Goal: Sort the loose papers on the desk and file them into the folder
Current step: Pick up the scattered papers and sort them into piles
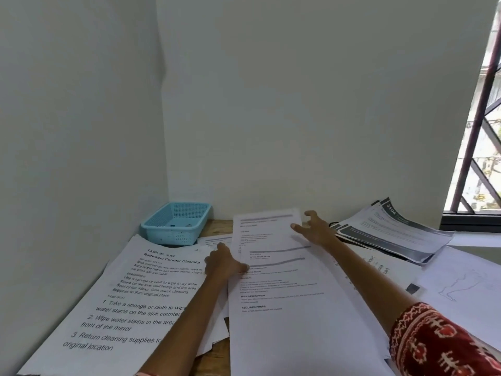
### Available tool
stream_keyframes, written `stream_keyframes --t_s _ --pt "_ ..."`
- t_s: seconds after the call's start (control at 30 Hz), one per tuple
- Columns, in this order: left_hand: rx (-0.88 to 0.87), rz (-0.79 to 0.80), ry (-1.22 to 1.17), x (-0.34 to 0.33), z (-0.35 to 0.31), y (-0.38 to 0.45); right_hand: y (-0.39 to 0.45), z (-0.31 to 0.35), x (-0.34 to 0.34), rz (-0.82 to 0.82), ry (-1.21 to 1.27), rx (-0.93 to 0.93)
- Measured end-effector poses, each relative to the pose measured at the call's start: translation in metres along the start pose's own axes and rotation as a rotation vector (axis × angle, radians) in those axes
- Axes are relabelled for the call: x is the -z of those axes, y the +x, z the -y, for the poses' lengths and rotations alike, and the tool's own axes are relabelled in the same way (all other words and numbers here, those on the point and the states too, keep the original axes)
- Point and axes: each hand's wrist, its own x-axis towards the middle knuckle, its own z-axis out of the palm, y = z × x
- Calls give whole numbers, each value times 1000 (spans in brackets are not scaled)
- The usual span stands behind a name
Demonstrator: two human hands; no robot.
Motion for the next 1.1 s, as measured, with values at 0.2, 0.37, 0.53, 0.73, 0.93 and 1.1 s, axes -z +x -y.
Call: stream_keyframes --t_s 0.2,0.37,0.53,0.73,0.93,1.1 --pt "32 3 -217 4 -13 16 -3 -30 -10 -17 -64 -66" --pt "33 -215 -267 -18 -13 14 -3 -30 -19 -4 64 18" --pt "17 -341 -227 -28 -9 10 -17 -15 -36 33 36 82" --pt "-84 -370 -136 -32 -8 5 -19 -20 -50 -208 -33 -39" --pt "-66 -361 -363 -27 -5 7 -12 -32 -37 -257 143 -172" --pt "-88 -360 -427 -27 -5 9 -9 -49 -21 -245 106 -192"
